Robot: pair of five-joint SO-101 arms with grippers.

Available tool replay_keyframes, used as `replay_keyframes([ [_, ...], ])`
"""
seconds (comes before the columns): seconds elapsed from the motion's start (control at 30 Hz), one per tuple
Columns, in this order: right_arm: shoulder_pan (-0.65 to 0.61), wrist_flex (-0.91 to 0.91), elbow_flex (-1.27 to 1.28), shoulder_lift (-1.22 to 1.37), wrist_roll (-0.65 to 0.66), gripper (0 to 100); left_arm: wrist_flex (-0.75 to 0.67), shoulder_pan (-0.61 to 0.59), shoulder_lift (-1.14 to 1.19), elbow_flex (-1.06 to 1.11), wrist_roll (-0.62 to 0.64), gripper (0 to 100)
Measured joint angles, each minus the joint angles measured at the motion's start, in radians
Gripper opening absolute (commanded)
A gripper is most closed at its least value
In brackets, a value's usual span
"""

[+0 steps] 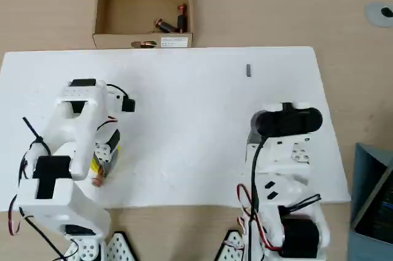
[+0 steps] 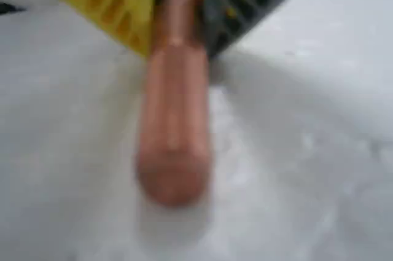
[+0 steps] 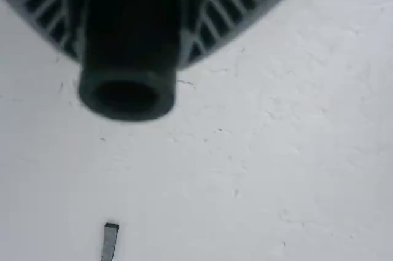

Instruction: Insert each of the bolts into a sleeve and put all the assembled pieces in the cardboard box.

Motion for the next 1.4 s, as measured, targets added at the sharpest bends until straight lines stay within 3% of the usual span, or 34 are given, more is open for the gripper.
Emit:
replay_keyframes([
  [0.5,0.000,0.000,0.000,0.000,0.006,0.9,0.038,0.000,0.023,-0.025,-0.002,1],
  [0.9,0.000,0.000,0.000,0.000,0.006,0.9,0.201,0.000,-0.298,-0.169,0.043,1],
  [1.03,0.000,0.000,0.000,0.000,0.006,0.9,0.204,0.000,-0.308,-0.215,0.176,1],
  [1.2,0.000,0.000,0.000,0.000,0.006,0.9,0.204,0.000,-0.284,-0.285,0.473,1],
  [1.4,0.000,0.000,0.000,0.000,0.006,0.9,0.204,-0.002,-0.195,-0.420,0.743,1],
])
